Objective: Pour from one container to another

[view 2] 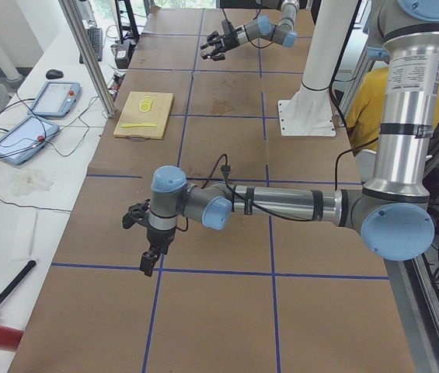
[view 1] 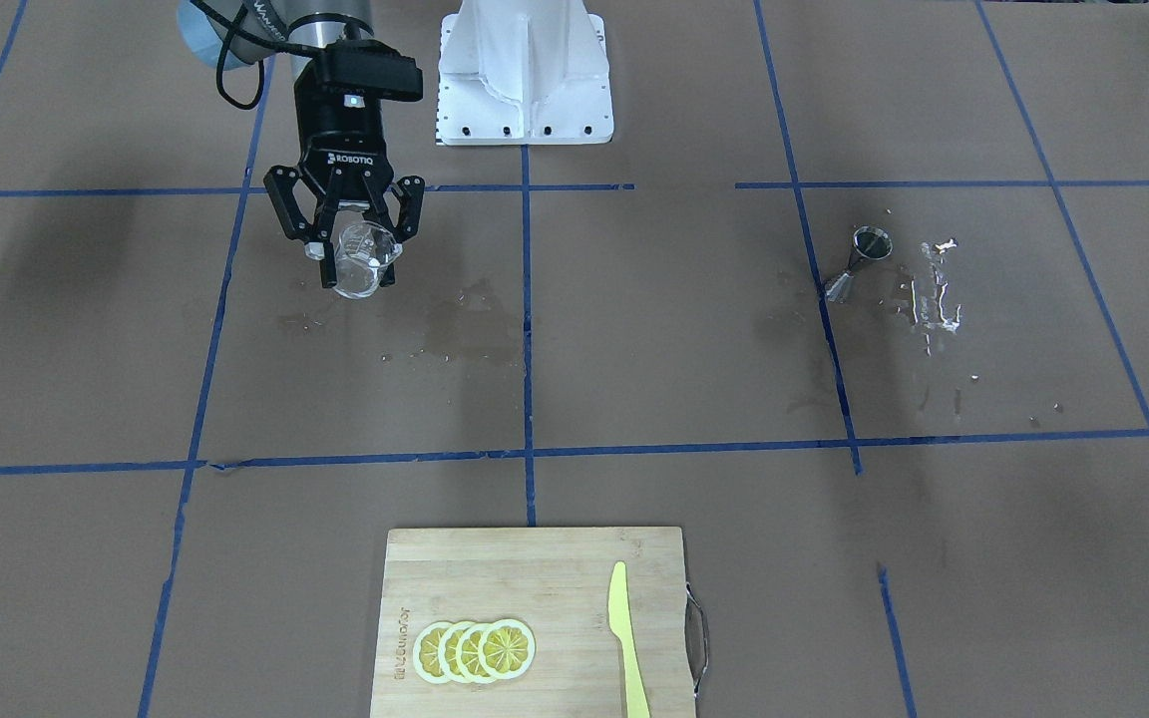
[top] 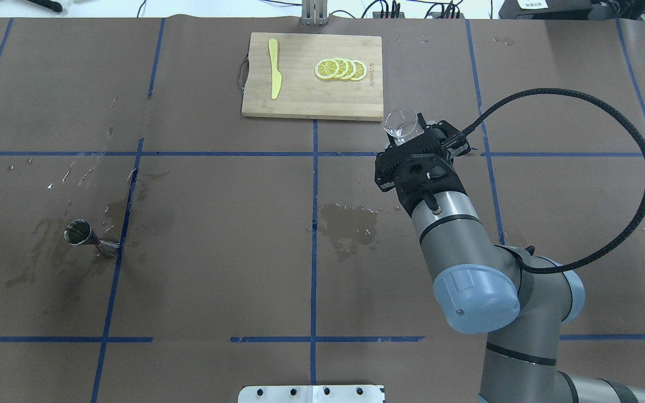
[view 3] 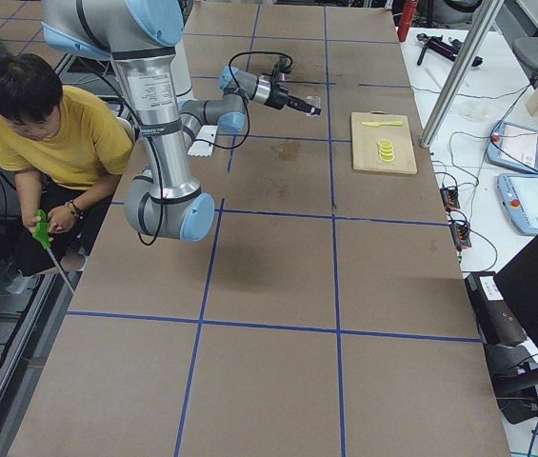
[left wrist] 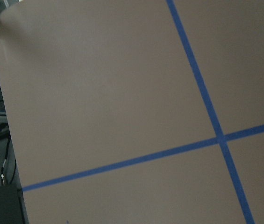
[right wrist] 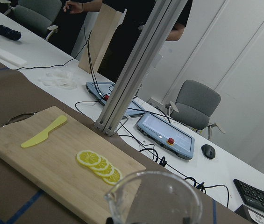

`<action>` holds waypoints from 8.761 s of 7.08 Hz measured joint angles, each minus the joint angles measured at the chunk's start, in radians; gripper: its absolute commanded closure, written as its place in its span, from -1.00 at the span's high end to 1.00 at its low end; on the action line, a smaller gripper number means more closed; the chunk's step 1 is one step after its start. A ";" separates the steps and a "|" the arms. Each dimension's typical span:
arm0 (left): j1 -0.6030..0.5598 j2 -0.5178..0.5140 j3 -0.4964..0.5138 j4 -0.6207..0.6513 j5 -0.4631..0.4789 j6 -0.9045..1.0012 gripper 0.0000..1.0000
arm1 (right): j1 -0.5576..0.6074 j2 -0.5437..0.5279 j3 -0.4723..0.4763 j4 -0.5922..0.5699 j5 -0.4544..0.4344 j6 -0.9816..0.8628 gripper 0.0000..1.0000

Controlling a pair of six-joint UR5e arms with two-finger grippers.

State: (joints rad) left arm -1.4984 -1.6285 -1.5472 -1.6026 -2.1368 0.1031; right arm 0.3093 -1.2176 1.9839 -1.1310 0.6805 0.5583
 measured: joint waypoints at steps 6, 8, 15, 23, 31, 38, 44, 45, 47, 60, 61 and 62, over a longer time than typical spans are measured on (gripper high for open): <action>-0.078 0.086 -0.057 0.070 -0.268 0.024 1.00 | 0.003 -0.077 -0.049 0.270 0.007 0.018 -1.00; -0.078 0.086 -0.062 0.069 -0.267 0.024 1.00 | 0.003 -0.243 -0.050 0.451 0.006 0.076 -1.00; -0.077 0.083 -0.075 0.070 -0.268 0.024 1.00 | -0.050 -0.427 -0.180 0.599 -0.010 0.463 -1.00; -0.075 0.079 -0.074 0.070 -0.268 0.024 1.00 | -0.224 -0.477 -0.335 0.602 -0.189 0.700 -0.79; -0.076 0.081 -0.076 0.070 -0.268 0.024 1.00 | -0.233 -0.473 -0.368 0.603 -0.191 0.689 0.73; -0.076 0.082 -0.076 0.069 -0.269 0.025 1.00 | -0.231 -0.475 -0.407 0.776 -0.194 0.618 1.00; -0.075 0.082 -0.085 0.069 -0.270 0.025 1.00 | -0.192 -0.561 -0.276 0.926 -0.138 0.420 1.00; -0.075 0.082 -0.086 0.069 -0.270 0.025 1.00 | -0.138 -0.571 -0.248 0.924 -0.067 0.410 1.00; -0.075 0.082 -0.086 0.069 -0.270 0.026 1.00 | 0.047 -0.576 -0.236 0.908 0.184 0.399 1.00; -0.074 0.072 -0.085 0.069 -0.246 0.024 1.00 | 1.319 -0.506 -0.207 -0.561 1.646 -0.569 1.00; -0.073 0.070 -0.086 0.069 -0.231 0.024 1.00 | 1.320 -0.545 -0.210 -0.517 1.660 -0.568 1.00; -0.073 0.068 -0.088 0.069 -0.205 0.023 1.00 | 1.321 -0.576 -0.216 -0.467 1.685 -0.569 1.00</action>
State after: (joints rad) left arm -1.5712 -1.5602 -1.6347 -1.5337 -2.3419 0.1260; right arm 1.6301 -1.7934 1.7683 -1.5981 2.3652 -0.0111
